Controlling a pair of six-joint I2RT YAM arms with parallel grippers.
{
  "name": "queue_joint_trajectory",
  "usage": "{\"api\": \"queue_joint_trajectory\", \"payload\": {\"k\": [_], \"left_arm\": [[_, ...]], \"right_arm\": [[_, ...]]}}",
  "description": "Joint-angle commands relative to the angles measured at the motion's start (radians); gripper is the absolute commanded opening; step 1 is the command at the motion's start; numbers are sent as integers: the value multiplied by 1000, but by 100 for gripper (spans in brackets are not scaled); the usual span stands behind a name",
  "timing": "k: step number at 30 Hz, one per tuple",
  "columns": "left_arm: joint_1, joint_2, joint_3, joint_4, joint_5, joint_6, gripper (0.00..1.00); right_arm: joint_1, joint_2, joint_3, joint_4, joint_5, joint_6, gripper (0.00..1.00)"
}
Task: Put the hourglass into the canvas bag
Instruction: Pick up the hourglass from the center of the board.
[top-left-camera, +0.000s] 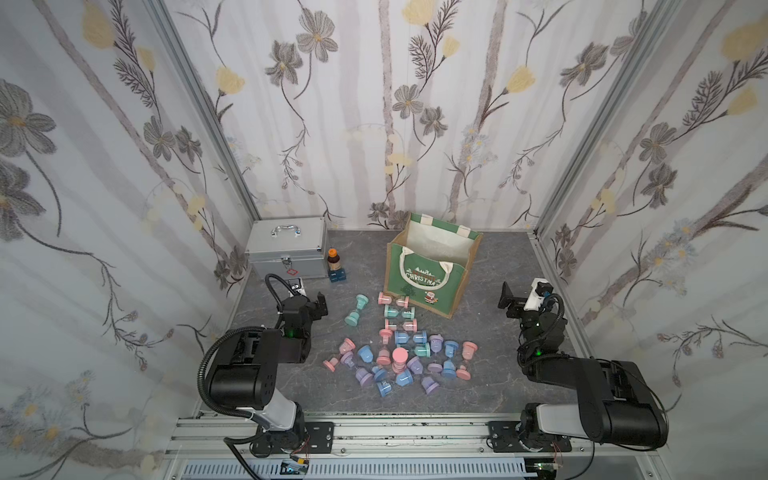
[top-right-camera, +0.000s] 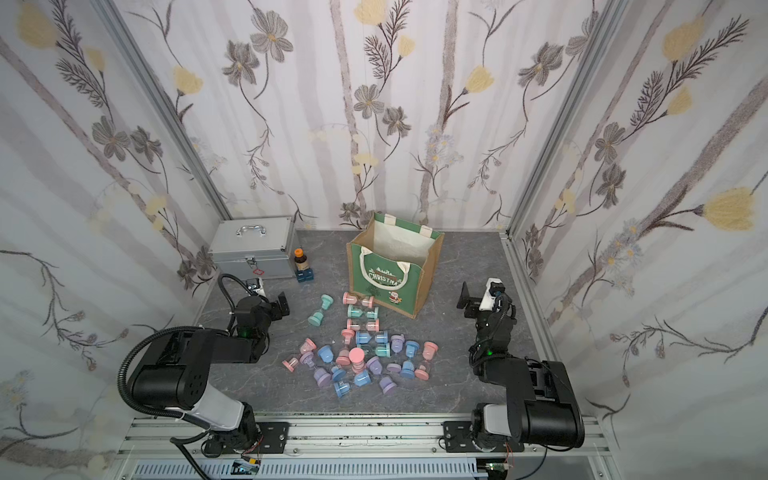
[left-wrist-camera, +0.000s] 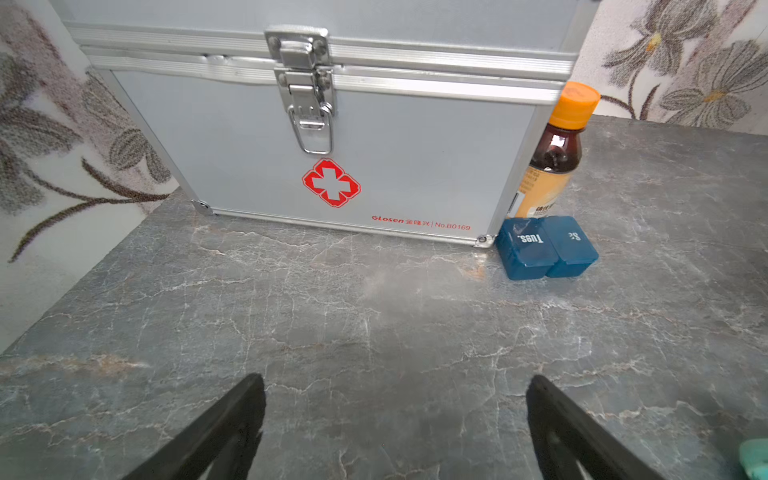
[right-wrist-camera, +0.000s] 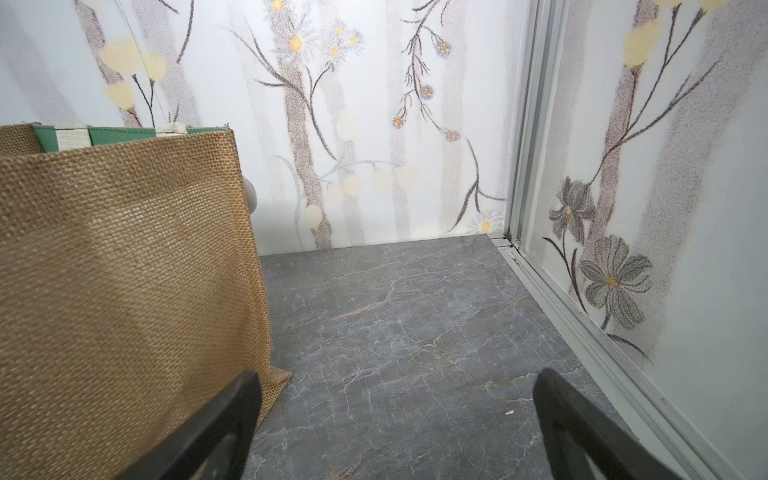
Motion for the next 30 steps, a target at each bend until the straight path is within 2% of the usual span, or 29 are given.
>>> {"api": "queue_joint_trajectory", "payload": {"k": [1,22,30], "left_arm": [[2,2,7,60,-6,2,100],[1,2,6,61,-7,3,100],[1,4,-98,266,-61,-21,100]], "right_arm": [[0,1,2,46,-10,-7,100],[0,1,2,46,-11,-7,100],[0,-10,-34,106,4,1,100]]}}
